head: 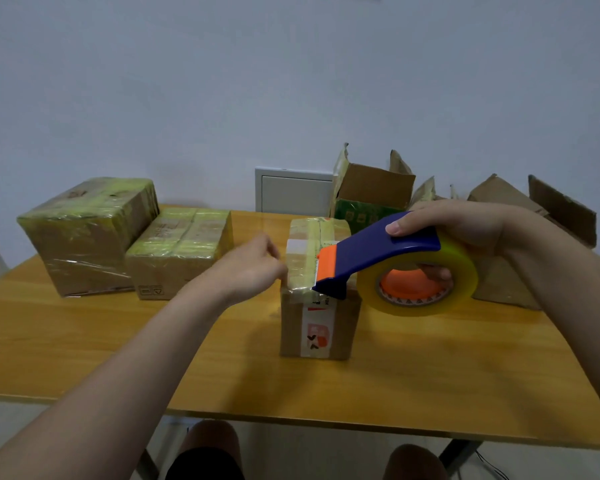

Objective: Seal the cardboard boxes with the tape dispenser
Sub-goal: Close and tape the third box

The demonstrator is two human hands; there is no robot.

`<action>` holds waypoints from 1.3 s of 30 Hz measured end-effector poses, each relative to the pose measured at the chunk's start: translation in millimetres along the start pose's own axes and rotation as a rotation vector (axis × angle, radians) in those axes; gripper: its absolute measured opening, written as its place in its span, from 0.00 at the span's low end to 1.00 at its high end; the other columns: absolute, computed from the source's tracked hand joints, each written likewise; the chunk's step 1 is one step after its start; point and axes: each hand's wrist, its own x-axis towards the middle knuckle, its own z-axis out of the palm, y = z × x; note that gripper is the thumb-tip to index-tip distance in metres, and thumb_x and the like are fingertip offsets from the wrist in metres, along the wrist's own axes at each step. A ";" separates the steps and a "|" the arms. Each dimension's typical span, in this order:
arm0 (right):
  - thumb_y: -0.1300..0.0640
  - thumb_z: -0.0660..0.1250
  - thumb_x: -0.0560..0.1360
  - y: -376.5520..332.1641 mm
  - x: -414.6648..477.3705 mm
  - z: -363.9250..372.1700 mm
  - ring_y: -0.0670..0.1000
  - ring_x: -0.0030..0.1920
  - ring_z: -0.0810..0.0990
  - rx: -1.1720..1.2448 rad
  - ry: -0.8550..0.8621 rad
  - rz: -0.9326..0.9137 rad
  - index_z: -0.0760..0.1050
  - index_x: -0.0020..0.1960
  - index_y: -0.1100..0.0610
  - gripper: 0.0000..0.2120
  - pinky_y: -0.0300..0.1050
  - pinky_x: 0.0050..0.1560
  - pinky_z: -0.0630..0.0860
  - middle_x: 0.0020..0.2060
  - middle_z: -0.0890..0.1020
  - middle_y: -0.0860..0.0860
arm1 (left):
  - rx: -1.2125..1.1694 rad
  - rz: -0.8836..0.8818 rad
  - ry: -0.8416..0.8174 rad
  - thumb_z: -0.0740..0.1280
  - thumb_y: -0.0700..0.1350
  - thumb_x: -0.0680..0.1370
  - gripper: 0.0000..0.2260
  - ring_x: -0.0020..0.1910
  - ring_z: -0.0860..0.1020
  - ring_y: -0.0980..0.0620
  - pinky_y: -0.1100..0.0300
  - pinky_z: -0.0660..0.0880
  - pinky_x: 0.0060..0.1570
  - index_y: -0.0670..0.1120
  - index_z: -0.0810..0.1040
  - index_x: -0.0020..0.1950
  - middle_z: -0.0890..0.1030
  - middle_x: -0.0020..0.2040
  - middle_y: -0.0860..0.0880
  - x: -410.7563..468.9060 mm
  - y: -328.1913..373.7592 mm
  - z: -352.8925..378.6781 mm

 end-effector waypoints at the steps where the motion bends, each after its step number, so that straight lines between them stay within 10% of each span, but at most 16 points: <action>1: 0.42 0.69 0.74 -0.1 0.2 0.3 0.52 0.27 0.80 -0.007 -0.009 0.002 0.85 0.51 0.58 0.20 0.44 0.32 0.79 0.34 0.83 0.58 | 0.048 0.096 0.094 0.68 0.41 0.78 0.13 0.48 0.78 0.50 0.53 0.76 0.43 0.51 0.71 0.60 0.80 0.52 0.48 4.9 8.6 3.4; 7: 0.40 0.71 0.70 6.7 0.6 -2.9 0.53 0.28 0.80 0.020 0.020 0.005 0.79 0.63 0.65 0.32 0.44 0.31 0.80 0.37 0.83 0.61 | -0.054 0.237 0.009 0.58 0.46 0.87 0.18 0.68 0.71 0.51 0.54 0.74 0.61 0.49 0.65 0.78 0.71 0.75 0.46 42.2 31.1 42.2; 10: 0.40 0.72 0.70 13.0 -2.8 -5.8 0.54 0.29 0.81 0.062 0.007 0.026 0.80 0.62 0.63 0.31 0.45 0.33 0.81 0.38 0.83 0.62 | 0.118 0.243 -0.020 0.51 0.50 0.89 0.20 0.83 0.54 0.48 0.52 0.53 0.79 0.47 0.66 0.80 0.63 0.82 0.45 52.2 28.7 51.3; 21: 0.34 0.73 0.68 45.1 -9.6 -9.0 0.52 0.32 0.83 0.138 -0.107 0.001 0.87 0.49 0.54 0.24 0.48 0.42 0.81 0.33 0.84 0.56 | 0.408 0.241 -0.031 0.51 0.66 0.85 0.29 0.84 0.52 0.49 0.48 0.59 0.77 0.56 0.59 0.83 0.52 0.86 0.49 60.8 24.4 53.4; 39: 0.37 0.79 0.64 80.9 -33.7 -29.2 0.53 0.26 0.78 0.212 0.070 0.029 0.83 0.58 0.61 0.33 0.45 0.33 0.79 0.34 0.80 0.62 | 0.629 0.341 -0.006 0.43 0.77 0.74 0.42 0.84 0.50 0.49 0.43 0.53 0.79 0.58 0.57 0.84 0.53 0.85 0.53 51.7 30.1 53.7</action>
